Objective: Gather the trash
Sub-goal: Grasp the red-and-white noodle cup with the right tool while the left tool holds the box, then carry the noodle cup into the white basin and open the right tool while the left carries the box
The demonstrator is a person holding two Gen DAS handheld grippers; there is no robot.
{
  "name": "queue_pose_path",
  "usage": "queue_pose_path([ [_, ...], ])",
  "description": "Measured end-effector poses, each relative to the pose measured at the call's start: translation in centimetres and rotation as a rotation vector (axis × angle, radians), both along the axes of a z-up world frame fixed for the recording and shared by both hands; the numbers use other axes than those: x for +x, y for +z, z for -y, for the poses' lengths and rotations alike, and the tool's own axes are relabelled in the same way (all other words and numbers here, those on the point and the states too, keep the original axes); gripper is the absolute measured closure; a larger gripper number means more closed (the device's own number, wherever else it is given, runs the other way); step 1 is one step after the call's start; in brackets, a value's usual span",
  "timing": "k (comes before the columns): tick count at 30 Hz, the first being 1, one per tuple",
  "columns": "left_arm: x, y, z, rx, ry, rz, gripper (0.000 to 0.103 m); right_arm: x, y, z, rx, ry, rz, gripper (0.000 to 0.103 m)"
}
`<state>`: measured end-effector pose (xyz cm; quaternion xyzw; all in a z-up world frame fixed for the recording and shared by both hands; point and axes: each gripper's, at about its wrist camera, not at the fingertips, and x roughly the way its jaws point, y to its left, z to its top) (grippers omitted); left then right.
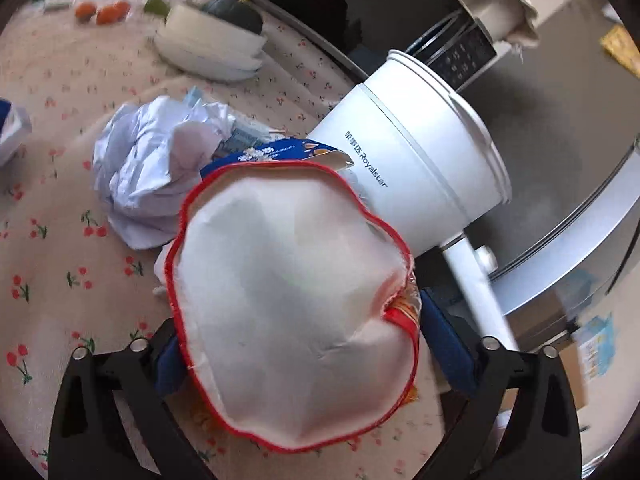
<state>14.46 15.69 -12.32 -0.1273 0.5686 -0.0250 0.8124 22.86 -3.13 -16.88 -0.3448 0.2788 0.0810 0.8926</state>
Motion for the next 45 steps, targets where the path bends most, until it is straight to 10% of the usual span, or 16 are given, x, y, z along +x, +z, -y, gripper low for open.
queue_pose_path([
  [15, -0.8, 2.4, -0.6, -0.067, 0.044, 0.071, 0.050, 1.8, 4.7, 7.9, 0.753, -0.102, -0.364, 0.032],
  [25, -1.5, 4.3, -0.7, -0.117, 0.066, 0.134, 0.050, -0.5, 7.0, 8.9, 0.878, -0.193, -0.487, 0.032],
  [45, -3.5, 7.6, 1.3, -0.207, 0.010, 0.221, 0.050, -9.7, 10.2, 14.2, 0.982, -0.259, -0.440, 0.032],
])
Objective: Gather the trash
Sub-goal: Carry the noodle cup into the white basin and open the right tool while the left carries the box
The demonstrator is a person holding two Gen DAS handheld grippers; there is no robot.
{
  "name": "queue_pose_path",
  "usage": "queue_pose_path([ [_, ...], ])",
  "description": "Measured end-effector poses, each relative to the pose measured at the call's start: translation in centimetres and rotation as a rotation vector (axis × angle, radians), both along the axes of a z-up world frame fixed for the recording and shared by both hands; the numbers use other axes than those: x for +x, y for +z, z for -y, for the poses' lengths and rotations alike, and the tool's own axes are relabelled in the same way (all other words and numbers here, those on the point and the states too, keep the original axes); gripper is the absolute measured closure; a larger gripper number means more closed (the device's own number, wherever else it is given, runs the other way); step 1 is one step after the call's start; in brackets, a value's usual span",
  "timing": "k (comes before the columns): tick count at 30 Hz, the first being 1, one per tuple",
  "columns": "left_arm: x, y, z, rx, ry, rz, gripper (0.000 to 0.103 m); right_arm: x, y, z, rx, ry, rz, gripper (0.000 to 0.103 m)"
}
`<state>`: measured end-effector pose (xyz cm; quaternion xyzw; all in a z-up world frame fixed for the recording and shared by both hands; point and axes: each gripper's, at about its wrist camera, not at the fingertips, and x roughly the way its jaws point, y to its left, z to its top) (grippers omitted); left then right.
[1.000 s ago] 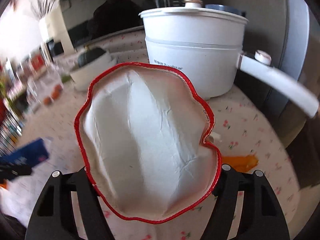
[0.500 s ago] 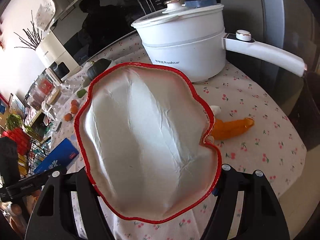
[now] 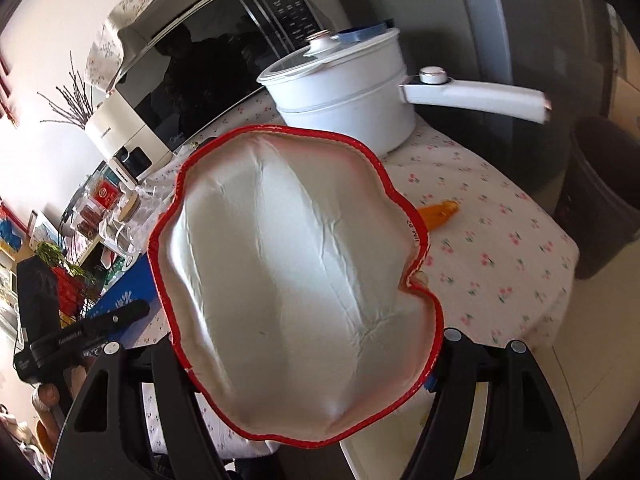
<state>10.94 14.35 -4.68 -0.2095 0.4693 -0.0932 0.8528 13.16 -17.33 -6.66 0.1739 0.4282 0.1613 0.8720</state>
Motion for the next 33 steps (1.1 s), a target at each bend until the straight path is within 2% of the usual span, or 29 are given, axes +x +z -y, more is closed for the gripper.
queue_pose_path([
  [5, -0.3, 0.0, 0.6, -0.013, -0.025, 0.003, 0.050, -2.8, -0.9, 2.3, -0.010, -0.038, -0.029, 0.032],
  [15, -0.8, -0.5, 4.0, -0.023, -0.112, 0.003, 0.050, -8.1, -4.3, 5.2, -0.129, -0.076, -0.145, 0.026],
  [21, -0.5, -0.9, 7.9, -0.025, -0.205, 0.005, 0.050, -9.5, -4.8, 7.6, -0.129, -0.120, -0.145, 0.018],
  [25, -0.3, -1.1, 11.0, -0.026, -0.270, 0.009, 0.050, -9.8, -5.1, 9.0, -0.138, -0.154, -0.145, 0.017],
  [33, 0.0, -2.3, 17.5, -0.019, -0.412, -0.005, 0.050, -11.1, -4.1, 12.2, -0.238, -0.305, -0.073, 0.015],
])
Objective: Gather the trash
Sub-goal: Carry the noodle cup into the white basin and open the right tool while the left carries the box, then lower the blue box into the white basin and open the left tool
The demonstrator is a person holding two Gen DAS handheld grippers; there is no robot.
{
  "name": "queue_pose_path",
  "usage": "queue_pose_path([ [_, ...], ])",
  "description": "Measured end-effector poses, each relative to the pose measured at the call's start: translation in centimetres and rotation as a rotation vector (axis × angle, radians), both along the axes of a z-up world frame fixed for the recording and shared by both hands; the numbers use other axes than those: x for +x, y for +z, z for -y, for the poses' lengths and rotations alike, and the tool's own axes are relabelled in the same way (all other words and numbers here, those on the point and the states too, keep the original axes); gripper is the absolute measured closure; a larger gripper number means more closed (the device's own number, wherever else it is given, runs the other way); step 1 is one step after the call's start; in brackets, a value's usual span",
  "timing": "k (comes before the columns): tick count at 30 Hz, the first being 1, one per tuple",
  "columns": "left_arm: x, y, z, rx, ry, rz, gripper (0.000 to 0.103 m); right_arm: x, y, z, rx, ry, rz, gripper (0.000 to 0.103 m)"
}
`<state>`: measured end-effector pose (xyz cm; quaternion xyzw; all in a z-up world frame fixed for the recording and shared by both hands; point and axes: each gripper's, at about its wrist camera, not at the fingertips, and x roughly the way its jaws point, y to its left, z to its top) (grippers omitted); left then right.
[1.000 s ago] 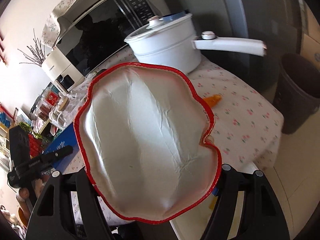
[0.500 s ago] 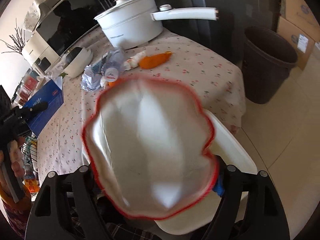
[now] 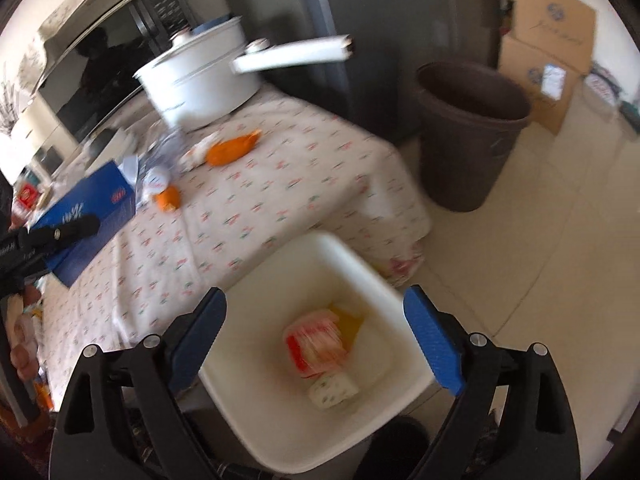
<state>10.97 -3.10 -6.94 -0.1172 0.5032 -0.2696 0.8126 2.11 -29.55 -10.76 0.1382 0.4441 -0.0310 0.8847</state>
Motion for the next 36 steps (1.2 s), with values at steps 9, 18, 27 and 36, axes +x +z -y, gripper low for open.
queue_pose_path([
  [9, -1.1, -0.9, 5.1, 0.030, -0.129, 0.003, 0.050, -1.1, 1.6, 3.4, -0.111, -0.170, 0.092, 0.013],
  [18, -2.4, -1.3, 8.0, 0.064, -0.206, 0.034, 0.049, -1.8, 3.0, 4.3, -0.245, -0.273, 0.160, 0.008],
  [27, -2.9, -1.2, 8.8, 0.086, -0.214, 0.076, 0.039, -1.7, 3.1, 4.0, -0.271, -0.279, 0.161, 0.007],
  [36, -3.1, -0.6, 8.1, 0.196, -0.128, 0.189, 0.012, -1.1, 3.2, 2.5, -0.316, -0.263, 0.174, 0.007],
])
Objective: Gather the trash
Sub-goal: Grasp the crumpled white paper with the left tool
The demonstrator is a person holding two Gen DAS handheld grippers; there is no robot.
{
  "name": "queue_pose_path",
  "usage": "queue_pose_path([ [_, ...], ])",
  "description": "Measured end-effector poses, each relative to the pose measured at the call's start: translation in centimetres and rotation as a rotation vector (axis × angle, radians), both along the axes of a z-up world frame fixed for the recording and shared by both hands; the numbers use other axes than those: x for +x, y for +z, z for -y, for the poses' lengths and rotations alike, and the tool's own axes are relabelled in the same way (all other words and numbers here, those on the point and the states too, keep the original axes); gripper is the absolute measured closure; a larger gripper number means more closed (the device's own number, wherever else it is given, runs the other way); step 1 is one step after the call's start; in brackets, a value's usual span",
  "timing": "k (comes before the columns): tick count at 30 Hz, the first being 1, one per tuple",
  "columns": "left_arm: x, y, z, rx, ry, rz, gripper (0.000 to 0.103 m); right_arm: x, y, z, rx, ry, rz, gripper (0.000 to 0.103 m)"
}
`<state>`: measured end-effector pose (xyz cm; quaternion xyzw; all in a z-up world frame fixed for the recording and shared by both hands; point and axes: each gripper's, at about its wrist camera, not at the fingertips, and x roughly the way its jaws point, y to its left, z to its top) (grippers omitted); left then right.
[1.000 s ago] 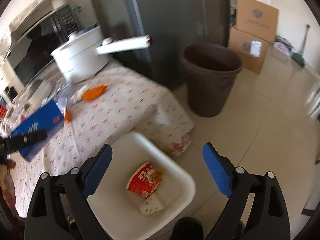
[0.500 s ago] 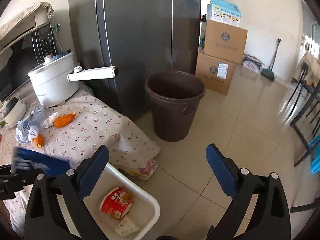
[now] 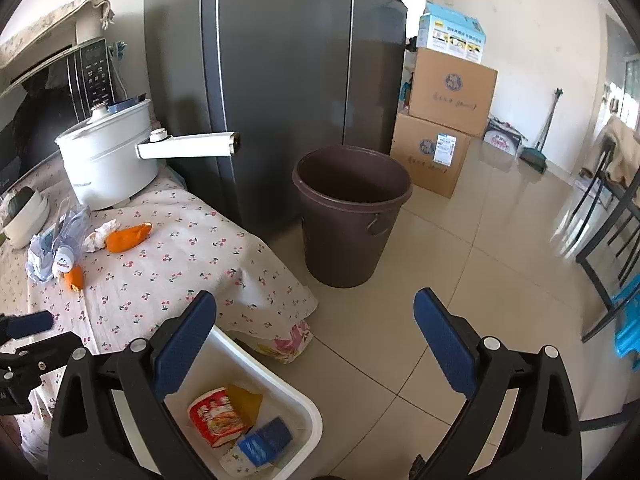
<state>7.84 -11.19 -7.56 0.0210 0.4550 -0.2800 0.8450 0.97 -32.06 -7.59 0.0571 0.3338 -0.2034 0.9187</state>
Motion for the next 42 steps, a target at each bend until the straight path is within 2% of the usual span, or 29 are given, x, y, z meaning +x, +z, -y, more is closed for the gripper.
queue_pose_path([
  [4, 0.6, 0.1, -1.0, 0.079, 0.093, 0.075, 0.008, 0.7, 0.2, -1.6, -0.054, 0.017, 0.003, 0.007],
  [7, 2.1, -0.3, -2.8, 0.091, 0.177, 0.057, 0.007, 1.4, 0.2, -3.3, -0.098, 0.047, -0.002, 0.007],
  [10, 4.0, -0.5, -5.4, 0.079, 0.280, 0.023, 0.007, 2.1, 0.2, -4.9, -0.120, 0.085, -0.004, 0.007],
  [18, 9.3, -0.8, -12.4, 0.046, 0.529, 0.001, 0.007, 3.7, -0.1, -8.5, -0.113, 0.170, -0.022, 0.007],
  [23, 12.8, -2.3, -16.3, -0.058, 0.648, -0.079, 0.007, 4.5, -0.1, -10.4, -0.093, 0.212, -0.025, 0.007],
  [27, 14.9, -3.4, -17.5, -0.062, 0.702, -0.084, 0.007, 5.2, -0.7, -11.6, -0.100, 0.235, -0.043, 0.007],
  [32, 16.7, -5.4, -18.6, -0.098, 0.728, -0.136, 0.010, 5.8, -1.0, -12.1, -0.103, 0.248, -0.059, 0.007],
  [34, 17.3, -5.7, -18.8, -0.109, 0.726, -0.139, 0.014, 6.0, -1.1, -12.3, -0.112, 0.252, -0.064, 0.007],
  [37, 17.9, -6.3, -18.8, -0.122, 0.705, -0.158, 0.032, 6.3, -1.5, -12.4, -0.111, 0.256, -0.082, 0.007],
  [42, 17.6, -5.9, -19.0, -0.128, 0.688, -0.154, 0.040, 6.9, -2.1, -12.4, -0.094, 0.258, -0.106, 0.007],
])
